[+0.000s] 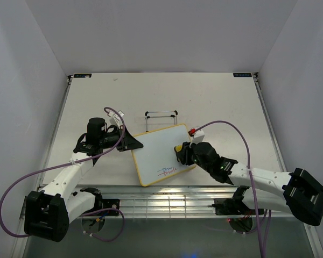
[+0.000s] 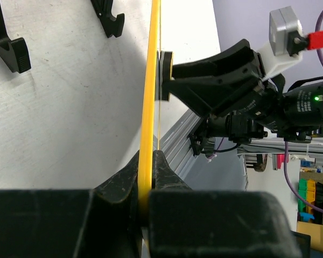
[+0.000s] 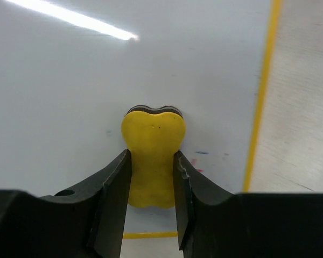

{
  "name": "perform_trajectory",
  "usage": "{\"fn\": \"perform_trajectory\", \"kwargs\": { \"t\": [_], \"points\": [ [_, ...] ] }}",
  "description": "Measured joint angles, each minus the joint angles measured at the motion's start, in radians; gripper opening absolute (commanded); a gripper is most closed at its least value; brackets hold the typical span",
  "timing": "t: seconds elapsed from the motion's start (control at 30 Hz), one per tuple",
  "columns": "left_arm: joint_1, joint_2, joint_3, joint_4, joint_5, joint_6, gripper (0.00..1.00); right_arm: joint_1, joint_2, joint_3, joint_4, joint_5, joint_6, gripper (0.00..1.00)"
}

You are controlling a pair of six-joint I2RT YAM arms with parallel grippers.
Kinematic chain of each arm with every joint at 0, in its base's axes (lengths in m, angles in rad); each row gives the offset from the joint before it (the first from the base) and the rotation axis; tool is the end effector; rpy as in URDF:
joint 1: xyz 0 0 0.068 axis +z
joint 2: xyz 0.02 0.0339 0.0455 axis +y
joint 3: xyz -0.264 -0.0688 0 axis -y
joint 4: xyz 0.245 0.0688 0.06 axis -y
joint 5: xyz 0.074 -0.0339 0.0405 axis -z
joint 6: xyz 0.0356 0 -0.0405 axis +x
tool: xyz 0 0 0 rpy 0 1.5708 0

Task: Erase the whiteboard

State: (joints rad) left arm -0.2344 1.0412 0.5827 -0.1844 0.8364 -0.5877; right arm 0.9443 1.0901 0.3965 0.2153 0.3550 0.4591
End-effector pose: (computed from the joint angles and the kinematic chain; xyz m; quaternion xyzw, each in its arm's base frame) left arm 0.1993 -0.0748 0.2280 0.0353 0.8364 -0.4963 0.2297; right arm 0.1390 0.1710 0.1877 -0.1130 0.8385 0.2148 0.4879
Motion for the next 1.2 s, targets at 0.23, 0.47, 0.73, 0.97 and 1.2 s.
{"fn": "perform_trajectory", "kwargs": {
  "t": [0.23, 0.47, 0.73, 0.97, 1.2],
  "points": [
    [0.0, 0.0, 0.0, -0.002, -0.002, 0.003, 0.0, 0.123, 0.111, 0.129, 0.115, -0.184, 0.004, 0.14],
    [-0.011, 0.0, 0.0, -0.001, -0.006, 0.004, 0.0, 0.082, 0.128, 0.172, 0.078, -0.195, 0.033, 0.15],
    [-0.014, -0.006, 0.0, -0.01, -0.014, -0.013, 0.0, -0.264, -0.042, -0.099, 0.046, -0.22, 0.035, 0.16],
    [-0.016, -0.009, 0.001, -0.014, -0.015, -0.018, 0.0, -0.33, -0.05, -0.093, -0.016, -0.263, 0.012, 0.15],
    [-0.016, -0.009, 0.002, -0.021, -0.017, -0.024, 0.0, -0.277, -0.044, -0.077, -0.016, -0.301, 0.01, 0.14]
  ]
}}
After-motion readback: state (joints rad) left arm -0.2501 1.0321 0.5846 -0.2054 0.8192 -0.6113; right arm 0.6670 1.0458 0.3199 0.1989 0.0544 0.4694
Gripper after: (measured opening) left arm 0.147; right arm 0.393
